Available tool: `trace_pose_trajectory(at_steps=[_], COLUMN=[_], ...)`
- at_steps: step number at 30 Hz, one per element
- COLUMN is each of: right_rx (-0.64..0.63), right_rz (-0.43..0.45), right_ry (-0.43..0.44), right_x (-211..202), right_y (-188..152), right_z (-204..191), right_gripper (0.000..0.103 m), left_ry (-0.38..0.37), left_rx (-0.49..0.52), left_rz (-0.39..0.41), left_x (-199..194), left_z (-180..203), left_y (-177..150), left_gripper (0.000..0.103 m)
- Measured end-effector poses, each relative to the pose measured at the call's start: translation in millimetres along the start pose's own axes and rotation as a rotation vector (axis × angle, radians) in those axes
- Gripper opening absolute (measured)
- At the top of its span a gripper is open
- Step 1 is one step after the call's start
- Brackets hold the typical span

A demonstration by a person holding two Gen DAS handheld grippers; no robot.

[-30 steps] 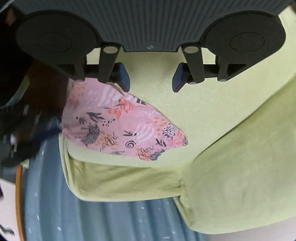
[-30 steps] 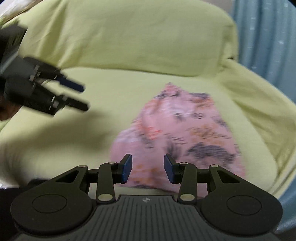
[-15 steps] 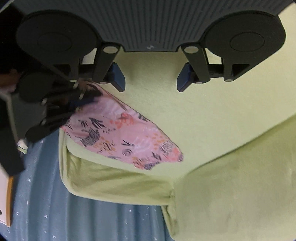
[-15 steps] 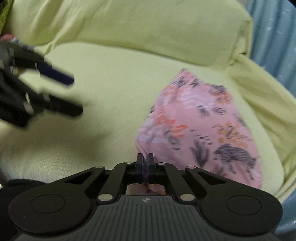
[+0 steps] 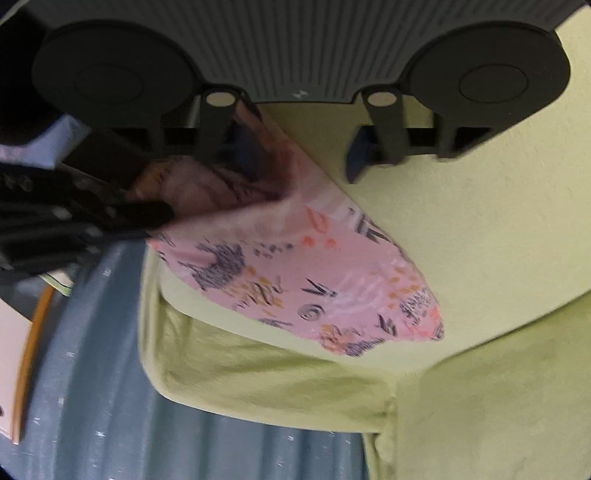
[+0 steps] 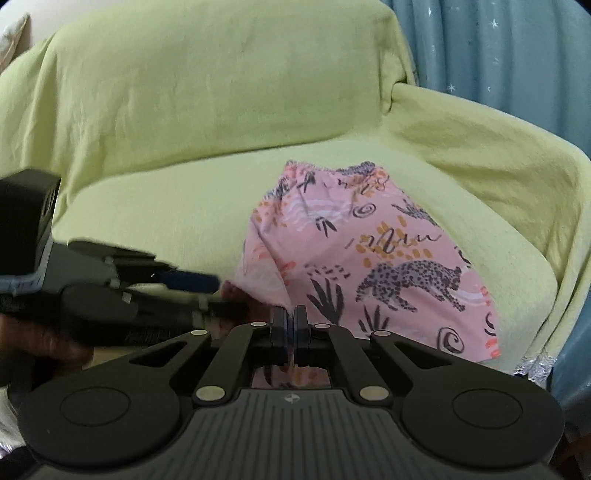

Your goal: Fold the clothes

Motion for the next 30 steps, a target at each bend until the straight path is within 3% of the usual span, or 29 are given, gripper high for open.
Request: trace_pose_trajectory(at_steps=[1, 13, 15, 17, 23, 26, 28, 30], right_rx=[-0.017, -0.590, -0.604, -0.612, -0.749, -0.713, -0.608, -0.524], right_rz=[-0.011, -0.039, -0.036, -0.034, -0.035, -0.029, -0.036, -0.054], right_ry=[0.007, 0.039, 0.027, 0.018, -0.044, -0.034, 0.017, 0.050], right_x=[2, 24, 24, 23, 32, 31, 27, 25], right_y=[-2, -45, -49, -51, -59, -57, -49, -43], right_z=[-1, -83, -85, -85, -93, -89, -81, -71], right_gripper=[0.000, 0.002, 0.017, 0.024, 0.024, 0.024, 0.023, 0.000], left_ry=[-0.002, -0.036, -0.036, -0.040, -0.109, -0.109, -0.100, -0.082], left_rx=[-0.017, -0.231, -0.229, -0.232, -0.350, -0.338, -0.299, -0.246], left_rz=[-0.003, -0.039, -0.045, -0.050, -0.059, -0.068, -0.072, -0.076], left_x=[0, -22, -22, -21, -22, -21, -21, -20], left_z=[-2, -40, -41, -41, -54, -55, -52, -47], left_y=[0, -17, -18, -18, -12, -9, -8, -9], left_gripper=[0.003, 0.001, 0.001, 0.001, 0.000, 0.000, 0.000, 0.000])
Point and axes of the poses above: each gripper's, at about its wrist camera, not at the fingertips, and x roughly the way its jaws point, z to its right, y to its top, the point moved 7 cm from there along x, roughly the way its jaws point, and after that the axes turned 2 degrees about -z, right-handed, at the moved point
